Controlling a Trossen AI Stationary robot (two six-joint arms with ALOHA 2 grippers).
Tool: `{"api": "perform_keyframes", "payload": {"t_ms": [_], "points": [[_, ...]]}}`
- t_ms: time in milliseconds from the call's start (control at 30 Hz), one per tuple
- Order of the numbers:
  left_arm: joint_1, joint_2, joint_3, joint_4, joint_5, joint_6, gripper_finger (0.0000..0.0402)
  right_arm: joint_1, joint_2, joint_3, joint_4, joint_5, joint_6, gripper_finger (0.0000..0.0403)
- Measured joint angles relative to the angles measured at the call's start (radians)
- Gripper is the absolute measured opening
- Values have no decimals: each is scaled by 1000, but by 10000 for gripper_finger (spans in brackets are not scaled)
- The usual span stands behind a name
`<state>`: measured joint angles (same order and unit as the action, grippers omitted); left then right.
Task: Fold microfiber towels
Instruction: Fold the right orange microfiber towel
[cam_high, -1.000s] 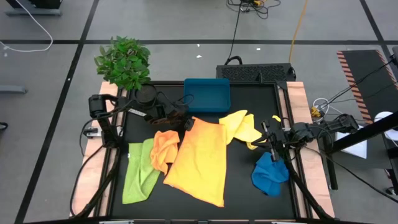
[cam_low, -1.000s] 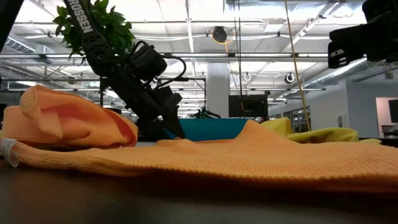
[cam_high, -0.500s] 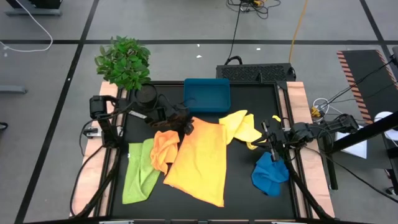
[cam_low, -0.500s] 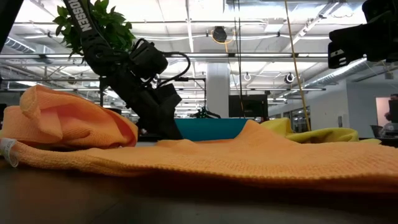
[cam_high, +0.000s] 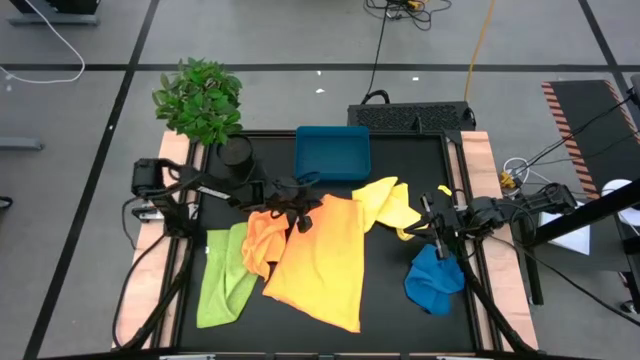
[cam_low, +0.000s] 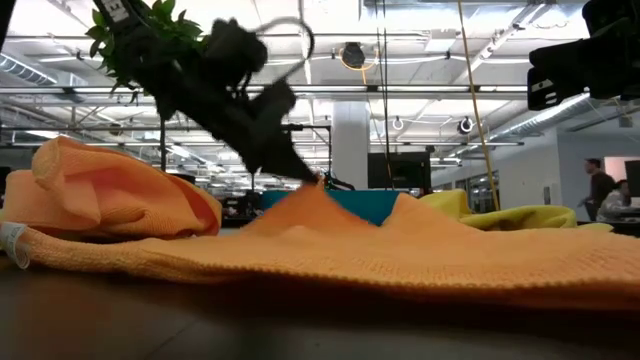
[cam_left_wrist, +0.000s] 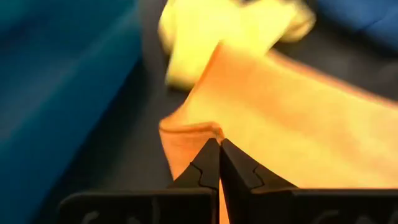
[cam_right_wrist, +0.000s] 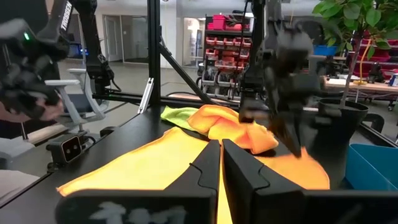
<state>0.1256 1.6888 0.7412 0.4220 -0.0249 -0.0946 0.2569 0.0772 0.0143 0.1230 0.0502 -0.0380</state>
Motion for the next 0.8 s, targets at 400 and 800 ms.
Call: {"api": "perform_keyframes", "payload": {"t_ms": [400, 800], "points": [[-195, -363, 26, -125, 24, 171, 3, 0, 2, 0, 6, 0, 0, 6], [-387, -466, 25, -371, 24, 147, 4, 0, 2, 0, 273, 2, -32, 6]]}}
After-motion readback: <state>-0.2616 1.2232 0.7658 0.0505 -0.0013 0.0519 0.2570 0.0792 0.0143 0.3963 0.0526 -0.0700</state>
